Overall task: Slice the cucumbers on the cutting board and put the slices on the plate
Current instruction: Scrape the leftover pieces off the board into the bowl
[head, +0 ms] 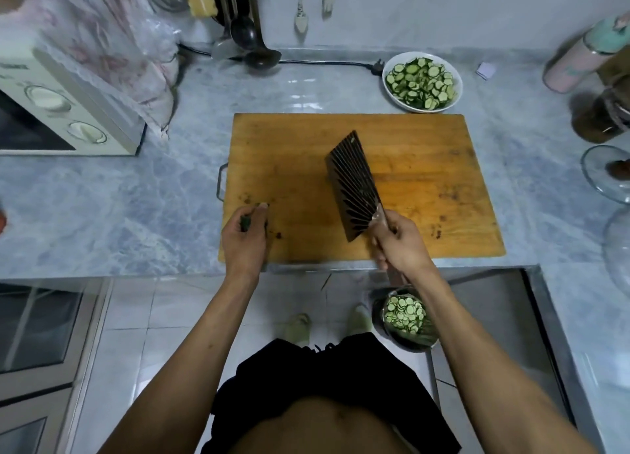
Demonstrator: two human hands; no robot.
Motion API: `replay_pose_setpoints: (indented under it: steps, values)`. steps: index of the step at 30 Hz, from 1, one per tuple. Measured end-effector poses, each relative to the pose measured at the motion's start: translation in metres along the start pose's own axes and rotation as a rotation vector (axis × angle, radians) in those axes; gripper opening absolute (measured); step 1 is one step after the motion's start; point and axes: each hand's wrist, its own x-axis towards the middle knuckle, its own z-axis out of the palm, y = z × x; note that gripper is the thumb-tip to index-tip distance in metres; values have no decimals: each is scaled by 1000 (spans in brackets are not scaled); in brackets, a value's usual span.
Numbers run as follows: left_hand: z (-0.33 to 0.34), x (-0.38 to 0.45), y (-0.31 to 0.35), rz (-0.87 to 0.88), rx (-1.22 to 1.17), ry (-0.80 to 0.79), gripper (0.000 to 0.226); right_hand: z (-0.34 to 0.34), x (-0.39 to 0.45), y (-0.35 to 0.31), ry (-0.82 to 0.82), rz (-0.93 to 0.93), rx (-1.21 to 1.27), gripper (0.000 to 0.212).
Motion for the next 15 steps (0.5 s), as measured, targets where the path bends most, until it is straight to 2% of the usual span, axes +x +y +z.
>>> replay_pose_setpoints:
  steps: [4,10,12,15]
  values:
    - [19,-4,3,58,1,-39,21,-14,-6,-4,-63,-16,-20,22]
    - [50,-10,7,110,-21,-117,22,18,-9,-6,-226,-64,-48,21]
    - [58,-10,9,132,-2,-142,20,9,-7,2,-212,-32,-43,21]
    - [66,-9,10,106,11,-164,17,-25,-10,17,-94,32,30,17]
